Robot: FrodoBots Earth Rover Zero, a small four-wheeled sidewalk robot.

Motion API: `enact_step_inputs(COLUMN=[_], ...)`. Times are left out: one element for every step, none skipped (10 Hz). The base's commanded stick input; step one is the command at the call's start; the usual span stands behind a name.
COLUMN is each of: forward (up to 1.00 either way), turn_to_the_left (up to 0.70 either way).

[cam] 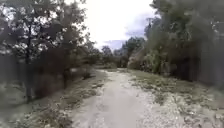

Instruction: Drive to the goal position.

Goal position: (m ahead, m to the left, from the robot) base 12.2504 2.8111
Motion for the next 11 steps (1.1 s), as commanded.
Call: enact_step_inputs(forward=[0.85, 0.85, 0.85, 0.85, 0.85, 0.85, 0.85, 0.85, 0.85, 0.85, 0.85], turn_to_the_left=[0.00, 0.00, 0.00, 0.00, 0.00, 0.00, 0.00, 0.00, 0.00, 0.00, 0.00])
